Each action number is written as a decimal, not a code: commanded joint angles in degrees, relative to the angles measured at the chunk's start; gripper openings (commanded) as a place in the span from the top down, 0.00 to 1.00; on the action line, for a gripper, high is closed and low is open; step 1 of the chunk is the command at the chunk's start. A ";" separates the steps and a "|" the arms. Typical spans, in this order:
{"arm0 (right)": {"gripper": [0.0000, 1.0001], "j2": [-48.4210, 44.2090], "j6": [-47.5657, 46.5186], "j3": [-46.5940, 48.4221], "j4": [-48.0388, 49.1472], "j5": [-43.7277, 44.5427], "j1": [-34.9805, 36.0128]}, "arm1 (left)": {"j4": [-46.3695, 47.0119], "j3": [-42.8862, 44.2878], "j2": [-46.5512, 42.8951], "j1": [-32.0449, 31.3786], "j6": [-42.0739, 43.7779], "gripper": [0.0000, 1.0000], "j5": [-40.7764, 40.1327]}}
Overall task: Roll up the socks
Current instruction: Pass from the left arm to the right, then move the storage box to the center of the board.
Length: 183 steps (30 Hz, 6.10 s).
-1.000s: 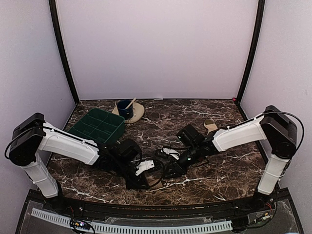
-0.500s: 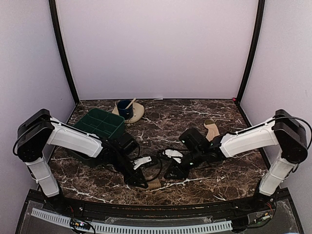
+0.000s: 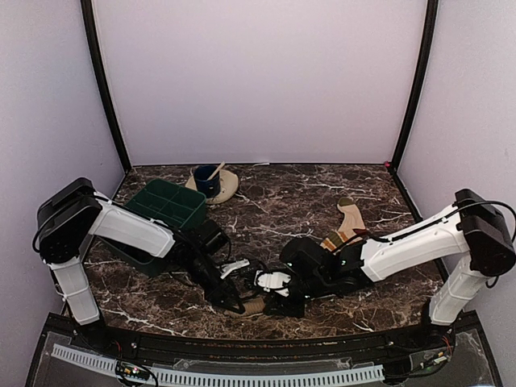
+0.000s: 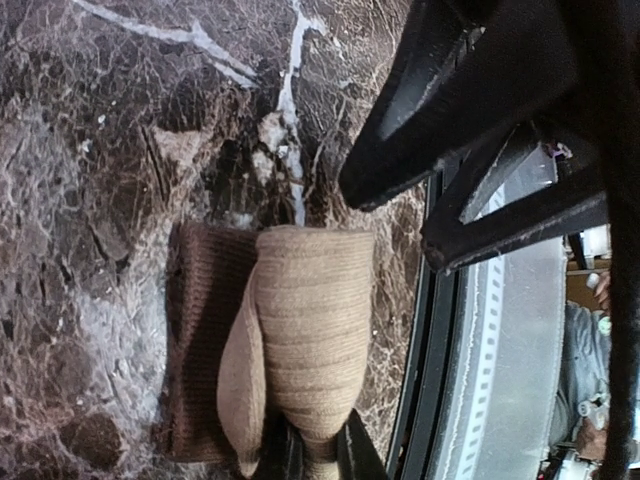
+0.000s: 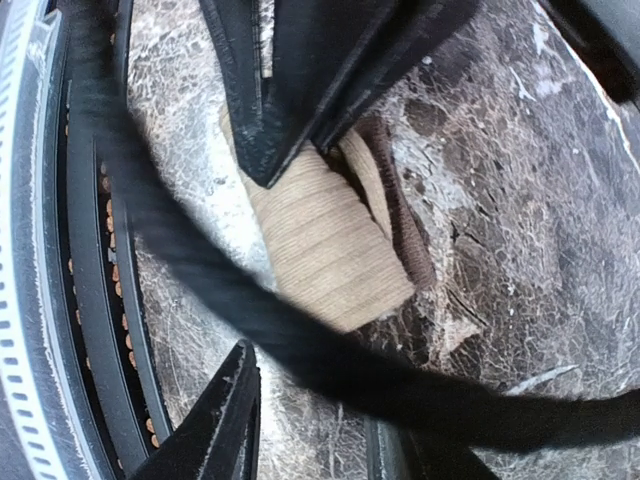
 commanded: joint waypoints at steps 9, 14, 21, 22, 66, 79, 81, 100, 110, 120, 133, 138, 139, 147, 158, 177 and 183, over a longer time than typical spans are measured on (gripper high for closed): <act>0.64 3.99 -7.02 6.87 -2.21 8.28 5.19 | -6.35 0.48 3.99 1.59 0.51 1.00 3.64; 0.63 6.39 -8.84 9.15 -4.13 8.56 6.12 | -6.27 0.51 4.16 2.34 0.79 1.00 5.09; 0.62 8.30 -10.74 10.39 -4.17 9.79 6.57 | -6.99 0.66 4.96 2.80 1.43 1.00 6.65; 0.62 8.50 -10.89 10.44 -4.04 9.90 6.57 | -7.04 0.69 4.98 2.80 1.50 1.00 6.86; 0.87 18.60 -13.94 16.00 -8.91 8.05 6.20 | -8.94 0.97 6.61 2.97 2.75 1.00 9.58; 1.00 20.34 -12.00 16.39 -12.86 4.36 5.66 | -5.83 -0.99 1.55 5.39 -1.29 0.95 3.59; 1.00 20.42 -11.69 16.21 -12.88 4.09 5.67 | -4.73 -1.84 -0.41 6.24 -2.72 0.93 2.03; 1.00 20.26 -7.08 14.53 -12.08 5.29 4.95 | -3.77 -5.26 -9.61 8.81 -6.48 0.78 0.76; 1.00 19.51 -4.86 13.67 -12.13 5.79 4.18 | -4.18 -4.54 -15.94 9.16 -8.95 0.77 -11.23; 1.00 17.91 -1.22 12.36 -11.57 5.54 2.52 | -2.80 -5.12 -29.10 11.85 -14.96 0.74 -37.82; 1.00 16.20 3.91 16.78 -11.57 1.66 -2.29 | -8.27 -8.97 -47.45 16.71 -26.42 0.72 -66.26; 1.00 16.77 6.04 21.87 -12.91 0.08 -4.05 | -12.62 -9.05 -48.83 19.05 -31.90 0.68 -71.85; 1.00 17.04 6.27 23.16 -13.39 -0.05 -4.42 | -13.59 -8.87 -48.55 19.83 -33.13 0.67 -72.53; 1.00 20.94 6.02 36.31 -19.26 0.17 -7.39 | -16.89 -8.84 -46.50 26.16 -37.80 0.67 -70.94; 1.00 29.30 4.25 57.14 -23.43 0.89 -9.59 | -16.67 -12.28 -44.92 33.56 -38.49 0.66 -66.27; 1.00 37.99 1.30 75.38 -17.97 8.72 -9.86 | -11.33 -13.71 -37.14 35.91 -37.38 0.66 -60.01; 1.00 38.52 0.95 75.58 -16.98 7.99 -9.86 | -11.23 -12.77 -34.60 35.95 -36.88 0.65 -59.64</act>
